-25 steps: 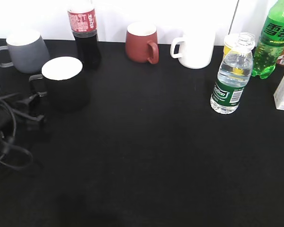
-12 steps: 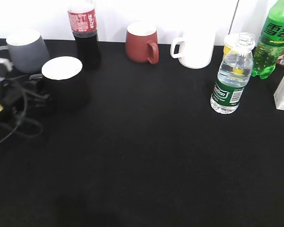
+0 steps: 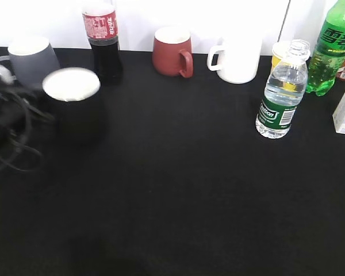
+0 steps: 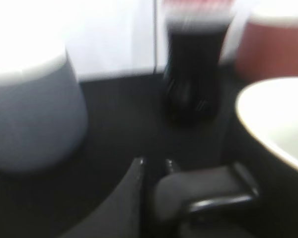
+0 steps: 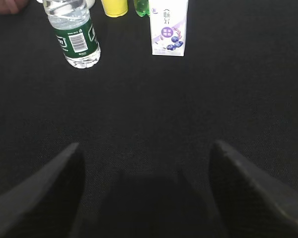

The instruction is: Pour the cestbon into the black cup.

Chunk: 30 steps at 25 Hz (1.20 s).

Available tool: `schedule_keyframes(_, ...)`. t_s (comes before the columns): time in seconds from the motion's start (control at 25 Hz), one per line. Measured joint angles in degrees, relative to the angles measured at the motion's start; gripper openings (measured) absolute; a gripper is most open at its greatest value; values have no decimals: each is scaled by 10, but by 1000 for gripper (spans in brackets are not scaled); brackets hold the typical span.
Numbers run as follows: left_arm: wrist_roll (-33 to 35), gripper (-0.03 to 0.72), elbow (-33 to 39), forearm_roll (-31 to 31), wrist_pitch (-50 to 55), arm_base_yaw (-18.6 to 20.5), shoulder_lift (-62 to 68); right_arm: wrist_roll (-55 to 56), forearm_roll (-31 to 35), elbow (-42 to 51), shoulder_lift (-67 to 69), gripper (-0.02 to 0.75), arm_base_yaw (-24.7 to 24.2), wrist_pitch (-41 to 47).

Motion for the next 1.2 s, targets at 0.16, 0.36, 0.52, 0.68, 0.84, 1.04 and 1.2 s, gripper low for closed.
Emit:
schedule_keyframes(0.16,-37,66,34,23,-5,-51,-127,0,0,0,0,592,0,0)
schedule_keyframes(0.36,-54,66,36,40,16,-150,-153,-2,11,-2,0,592,0,-4)
schedule_keyframes(0.52,-56,66,36,38,17,-151,-153,-93,76,-27,66,592,0,-182)
schedule_keyframes(0.68,-56,65,36,38,27,-151,-153,-358,301,-28,263,592,4,-426)
schedule_keyframes(0.84,-56,65,36,38,34,-151,-153,-826,743,-28,469,592,37,-461)
schedule_keyframes(1.04,-56,64,36,43,34,-151,-153,-1135,991,-28,591,592,115,-402)
schedule_keyframes(1.2,-56,64,36,54,34,-151,-153,-1000,796,-28,677,592,122,-312)
